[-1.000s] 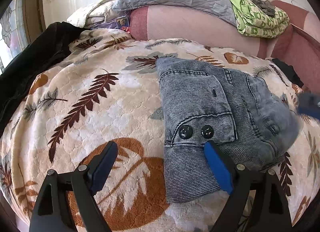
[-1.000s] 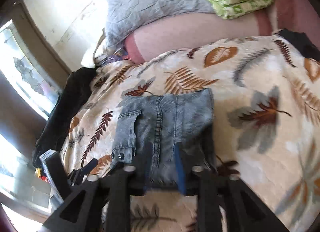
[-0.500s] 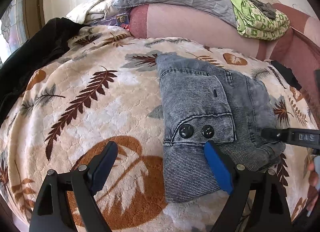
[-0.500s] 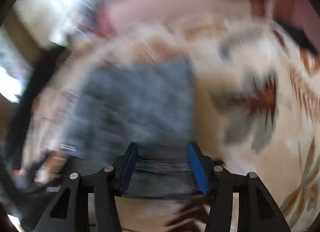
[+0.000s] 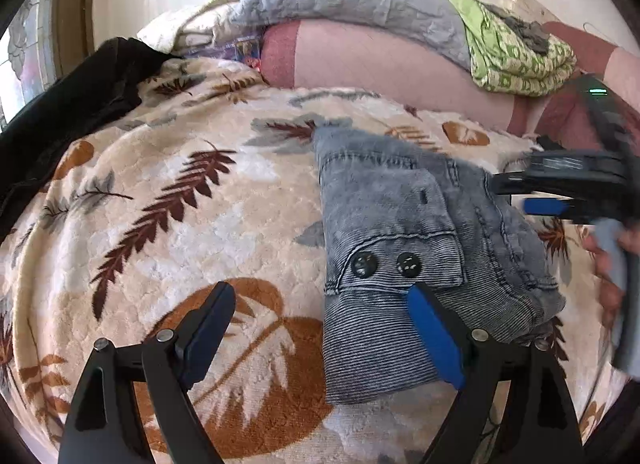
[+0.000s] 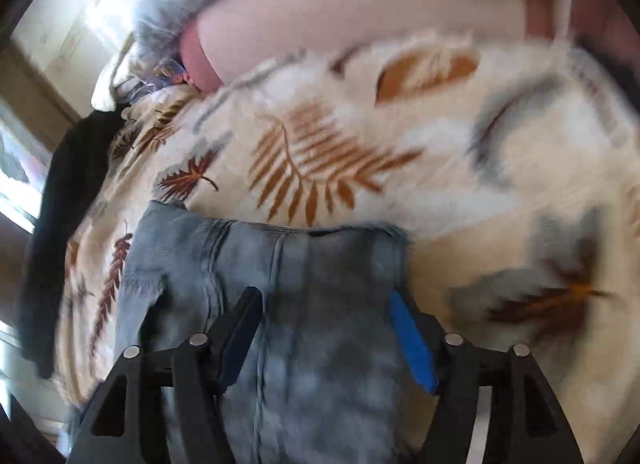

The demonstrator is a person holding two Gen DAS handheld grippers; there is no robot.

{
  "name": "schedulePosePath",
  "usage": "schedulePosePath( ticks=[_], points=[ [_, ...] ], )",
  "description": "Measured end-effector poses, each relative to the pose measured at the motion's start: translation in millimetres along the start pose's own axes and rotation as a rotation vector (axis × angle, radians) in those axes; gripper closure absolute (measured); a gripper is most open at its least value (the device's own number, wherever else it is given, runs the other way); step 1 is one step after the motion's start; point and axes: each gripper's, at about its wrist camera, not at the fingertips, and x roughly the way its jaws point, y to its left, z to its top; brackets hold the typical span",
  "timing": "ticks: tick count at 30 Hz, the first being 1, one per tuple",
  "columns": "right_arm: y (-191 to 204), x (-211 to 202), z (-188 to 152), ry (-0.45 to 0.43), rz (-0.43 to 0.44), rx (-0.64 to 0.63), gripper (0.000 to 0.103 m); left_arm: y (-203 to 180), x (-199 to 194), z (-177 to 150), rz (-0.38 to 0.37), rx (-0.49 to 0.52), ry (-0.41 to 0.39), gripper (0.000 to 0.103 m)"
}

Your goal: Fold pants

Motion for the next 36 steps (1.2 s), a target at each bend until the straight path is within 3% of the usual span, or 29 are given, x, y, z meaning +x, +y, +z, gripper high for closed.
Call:
schedulePosePath(
  ticks=[4,7,11,14,17,22,27,36],
  points=[
    [6,-73,-42,-0.142,-0.001,-0.09,0.021,-15,-31,2,-0.005,0.05,-0.053,0.014],
    [-2,-116,-90,-0.221,-0.051,-0.126,0.012,-32,-63,-5,0.031,0.069,-0.085,0.013],
    [-13,-141,-133,-0.225,-0.087,-0.129,0.008,-51,-88,-17,0.002,0.068,-0.018,0.012],
    [-8,-149,-149,-0.215,-0.106,-0.175,0.006,-59,-107,-25,0.018,0.049,-0.024,0.012],
    [2,-156,-156,-0.222,-0.137,-0.24,0.0,-64,-123,-27,0.041,0.038,-0.026,0.012],
    [10,-160,-154,-0.232,-0.151,-0.273,0.0,-63,-137,-23,0.083,0.026,-0.031,0.012],
    [14,-163,-153,-0.221,-0.156,-0.291,0.0,-53,-136,-18,0.066,-0.034,-0.012,0.011],
    [20,-164,-147,-0.214,-0.156,-0.301,0.0,-55,-140,-11,0.025,-0.026,-0.047,0.001]
  ],
)
